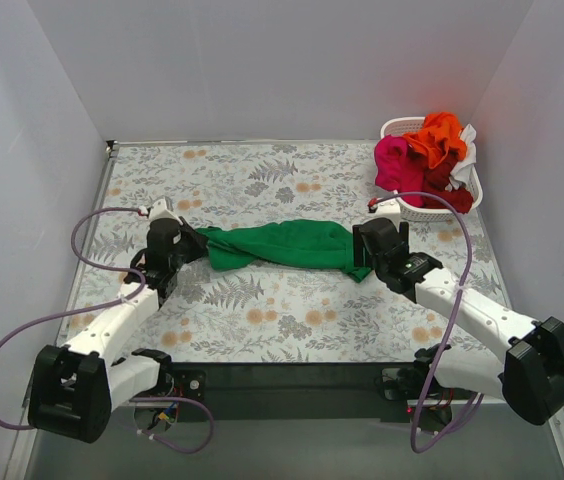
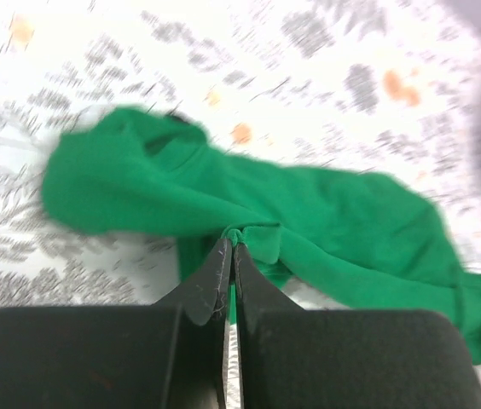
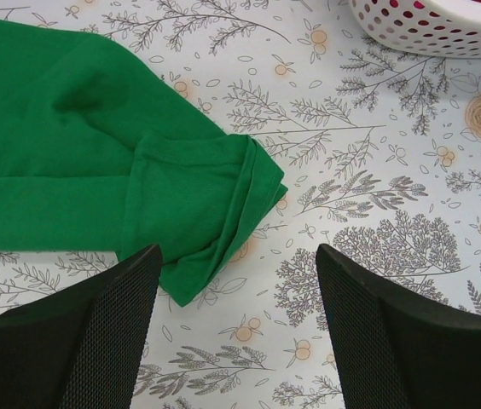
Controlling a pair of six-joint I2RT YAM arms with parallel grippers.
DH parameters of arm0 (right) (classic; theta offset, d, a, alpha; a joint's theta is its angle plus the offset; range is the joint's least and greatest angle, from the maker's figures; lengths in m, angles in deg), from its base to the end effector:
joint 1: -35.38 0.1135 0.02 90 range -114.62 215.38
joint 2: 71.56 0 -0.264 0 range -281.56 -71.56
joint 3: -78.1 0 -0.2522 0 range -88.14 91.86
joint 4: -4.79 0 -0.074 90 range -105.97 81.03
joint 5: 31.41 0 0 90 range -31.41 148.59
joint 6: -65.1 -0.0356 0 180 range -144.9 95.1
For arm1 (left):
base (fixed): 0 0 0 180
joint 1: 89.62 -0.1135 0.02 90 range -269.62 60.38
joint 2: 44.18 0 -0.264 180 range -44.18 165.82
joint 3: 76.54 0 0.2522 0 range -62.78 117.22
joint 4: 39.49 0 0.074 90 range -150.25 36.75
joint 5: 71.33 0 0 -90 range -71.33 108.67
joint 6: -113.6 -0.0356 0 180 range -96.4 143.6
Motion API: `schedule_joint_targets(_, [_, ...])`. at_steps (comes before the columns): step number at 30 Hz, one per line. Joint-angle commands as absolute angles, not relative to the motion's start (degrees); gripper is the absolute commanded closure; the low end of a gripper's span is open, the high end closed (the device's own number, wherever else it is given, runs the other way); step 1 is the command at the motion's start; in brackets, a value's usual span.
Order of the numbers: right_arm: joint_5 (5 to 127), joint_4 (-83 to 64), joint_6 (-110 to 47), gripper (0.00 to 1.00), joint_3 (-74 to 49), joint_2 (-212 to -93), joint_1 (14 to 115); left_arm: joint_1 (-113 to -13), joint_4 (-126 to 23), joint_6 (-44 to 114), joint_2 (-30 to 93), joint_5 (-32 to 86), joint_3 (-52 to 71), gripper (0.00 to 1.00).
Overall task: Fold and stack the t-shirts
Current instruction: Flatten the tshirt out
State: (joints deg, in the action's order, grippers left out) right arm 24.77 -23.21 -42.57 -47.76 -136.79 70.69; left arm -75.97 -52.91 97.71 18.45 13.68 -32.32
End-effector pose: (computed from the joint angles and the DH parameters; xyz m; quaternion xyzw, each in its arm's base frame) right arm 0.2051 0.1210 0.2394 -0.0089 0.8728 -0.0516 0.4852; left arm 0.2251 -0.0515 0.2106 -0.4579 0.7437 -0.3092 0.3764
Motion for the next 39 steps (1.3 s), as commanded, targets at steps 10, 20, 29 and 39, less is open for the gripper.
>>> schedule_joint_targets(10, [29.8, -20.3, -42.7, 0.34, -44.5, -145.4, 68.0, -76.3, -52.9, 98.2, 16.0, 15.9, -20.4, 1.00])
schedule_joint_targets(20, [41.7, -12.5, -45.2, 0.39, -45.8, -148.5, 67.5, -76.2, -52.7, 97.7, 17.1, 17.0, -20.8, 1.00])
schedule_joint_targets(29, [40.8, -12.2, -45.9, 0.44, -44.8, -154.2, 67.5, -76.3, -52.8, 97.3, 17.0, 16.6, -20.9, 1.00])
schedule_joint_targets(39, [34.4, -16.0, -43.7, 0.99, -41.0, -153.1, 67.4, -77.4, -55.0, 95.9, 16.5, 11.9, -16.6, 1.00])
